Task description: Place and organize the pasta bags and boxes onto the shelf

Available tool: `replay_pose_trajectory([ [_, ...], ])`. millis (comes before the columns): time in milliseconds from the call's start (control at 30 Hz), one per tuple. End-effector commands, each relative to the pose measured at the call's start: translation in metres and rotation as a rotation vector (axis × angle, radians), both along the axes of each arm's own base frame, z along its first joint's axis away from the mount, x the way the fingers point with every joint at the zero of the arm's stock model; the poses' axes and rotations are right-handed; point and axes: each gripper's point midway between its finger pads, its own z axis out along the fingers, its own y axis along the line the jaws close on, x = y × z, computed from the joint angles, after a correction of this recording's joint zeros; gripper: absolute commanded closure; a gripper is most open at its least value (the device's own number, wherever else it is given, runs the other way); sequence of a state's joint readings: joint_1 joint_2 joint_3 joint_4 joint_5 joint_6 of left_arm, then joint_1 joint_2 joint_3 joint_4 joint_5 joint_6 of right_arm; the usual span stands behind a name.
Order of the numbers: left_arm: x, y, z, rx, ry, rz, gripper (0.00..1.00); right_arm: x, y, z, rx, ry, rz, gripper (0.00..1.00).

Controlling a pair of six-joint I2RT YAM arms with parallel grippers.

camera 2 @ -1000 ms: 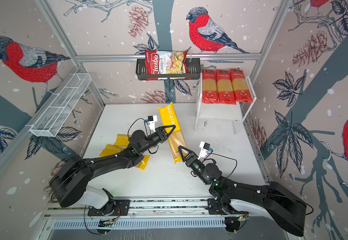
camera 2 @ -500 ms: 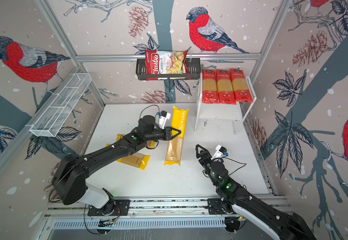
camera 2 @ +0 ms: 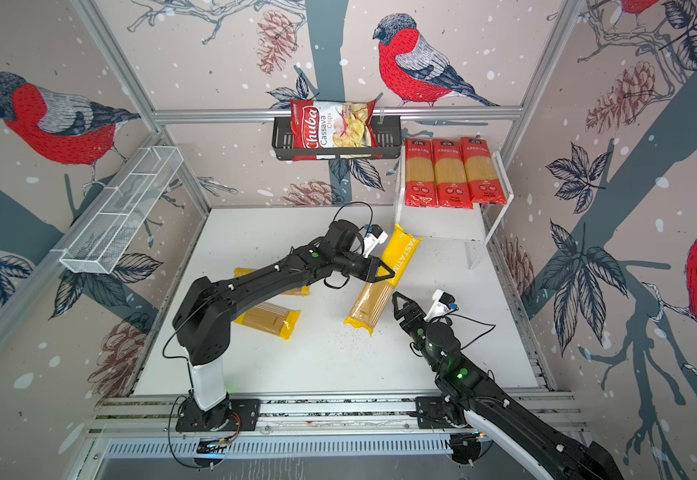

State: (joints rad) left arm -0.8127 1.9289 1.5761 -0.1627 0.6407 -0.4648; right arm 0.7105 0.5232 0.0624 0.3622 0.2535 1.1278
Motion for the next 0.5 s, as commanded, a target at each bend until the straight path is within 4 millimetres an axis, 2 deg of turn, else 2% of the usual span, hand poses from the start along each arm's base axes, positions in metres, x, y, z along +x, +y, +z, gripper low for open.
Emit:
replay_pose_trajectory([
  [0,-0.006,-0.018,0.016,-0.069,-0.014,-0.092,0.93,-0.001,0.002,0.001,0.002,-0.020,0.015,0.25],
  [300,0.019,-0.052,0.013,-0.062,-0.013,-0.139,0.93,-0.003,0.001,-0.001,0.005,-0.034,0.025,0.25],
  [467,0.044,-0.065,0.018,-0.125,0.030,-0.097,0.93,-0.005,0.003,-0.004,0.020,-0.028,0.044,0.24],
])
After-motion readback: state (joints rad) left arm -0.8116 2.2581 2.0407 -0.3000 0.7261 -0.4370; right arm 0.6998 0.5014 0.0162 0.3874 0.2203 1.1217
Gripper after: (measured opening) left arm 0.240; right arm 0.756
